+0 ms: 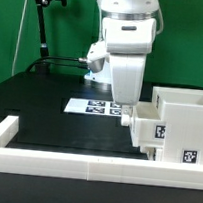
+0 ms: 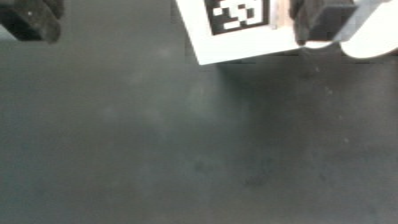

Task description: Assemble drawer

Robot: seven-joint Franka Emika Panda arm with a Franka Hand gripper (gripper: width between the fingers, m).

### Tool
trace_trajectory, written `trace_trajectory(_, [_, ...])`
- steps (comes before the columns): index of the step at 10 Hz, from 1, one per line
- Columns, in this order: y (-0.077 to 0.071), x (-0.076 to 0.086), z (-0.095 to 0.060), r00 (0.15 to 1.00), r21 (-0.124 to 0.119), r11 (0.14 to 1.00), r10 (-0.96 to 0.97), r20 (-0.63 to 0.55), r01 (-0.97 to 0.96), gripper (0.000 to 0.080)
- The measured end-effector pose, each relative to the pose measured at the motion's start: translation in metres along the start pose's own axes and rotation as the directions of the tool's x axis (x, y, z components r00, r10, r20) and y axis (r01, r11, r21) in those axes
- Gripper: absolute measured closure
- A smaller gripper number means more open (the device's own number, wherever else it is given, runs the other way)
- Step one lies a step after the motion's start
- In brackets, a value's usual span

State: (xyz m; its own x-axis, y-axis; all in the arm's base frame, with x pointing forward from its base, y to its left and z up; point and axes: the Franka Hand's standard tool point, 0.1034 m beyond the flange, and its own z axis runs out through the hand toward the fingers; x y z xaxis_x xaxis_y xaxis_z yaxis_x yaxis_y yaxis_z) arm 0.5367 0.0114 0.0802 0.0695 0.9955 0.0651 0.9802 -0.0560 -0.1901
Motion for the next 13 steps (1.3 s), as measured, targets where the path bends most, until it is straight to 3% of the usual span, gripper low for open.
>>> trace_trajectory(4, [-0.001, 0.021, 0.004, 0.997, 0.008, 0.997, -0.072, -0.010, 0.072, 0.0150])
trace_trajectory(8, [-0.002, 0.028, 0.000, 1.000, 0.021, 1.000, -0.022, 0.007, 0.021, 0.0150])
trace_trajectory(11, [-0.001, 0.024, -0.001, 1.000, 0.025, 1.000, -0.019, 0.008, 0.019, 0.0150])
trace_trajectory(13, [-0.006, 0.004, -0.005, 1.000, 0.023, 1.000, 0.001, 0.012, -0.001, 0.0150])
